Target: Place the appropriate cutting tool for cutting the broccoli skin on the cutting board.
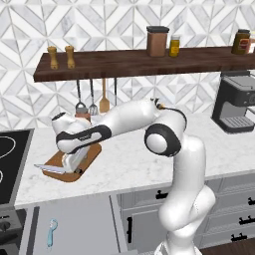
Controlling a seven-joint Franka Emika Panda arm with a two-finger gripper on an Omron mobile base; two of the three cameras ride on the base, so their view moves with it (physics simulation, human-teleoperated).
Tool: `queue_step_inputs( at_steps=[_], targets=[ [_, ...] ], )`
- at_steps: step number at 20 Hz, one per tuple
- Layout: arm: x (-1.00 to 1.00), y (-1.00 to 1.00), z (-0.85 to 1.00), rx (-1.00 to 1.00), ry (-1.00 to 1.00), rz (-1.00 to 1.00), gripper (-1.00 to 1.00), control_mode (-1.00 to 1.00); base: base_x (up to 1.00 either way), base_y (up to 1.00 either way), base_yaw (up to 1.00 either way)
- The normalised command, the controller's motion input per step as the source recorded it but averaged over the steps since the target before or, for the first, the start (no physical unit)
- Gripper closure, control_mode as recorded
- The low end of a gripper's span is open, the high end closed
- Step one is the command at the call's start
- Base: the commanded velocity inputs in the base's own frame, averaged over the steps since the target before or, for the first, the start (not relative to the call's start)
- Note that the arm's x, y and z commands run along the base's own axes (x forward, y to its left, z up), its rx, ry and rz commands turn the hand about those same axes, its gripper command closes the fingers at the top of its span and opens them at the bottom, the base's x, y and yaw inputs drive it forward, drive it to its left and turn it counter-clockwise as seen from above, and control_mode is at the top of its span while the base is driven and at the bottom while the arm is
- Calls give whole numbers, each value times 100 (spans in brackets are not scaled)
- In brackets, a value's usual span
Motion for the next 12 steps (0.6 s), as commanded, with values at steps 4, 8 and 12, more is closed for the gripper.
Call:
queue_step_inputs(
  at_steps=[4, 8, 12],
  targets=[
    [-31, -74, 30, 0, -11, -1, -100, -100, 0, 0, 0],
    [-24, -82, 24, 1, -11, -5, -100, -100, 0, 0, 0],
    [-35, -94, 13, 5, -12, -8, -100, -100, 0, 0, 0]
  ],
)
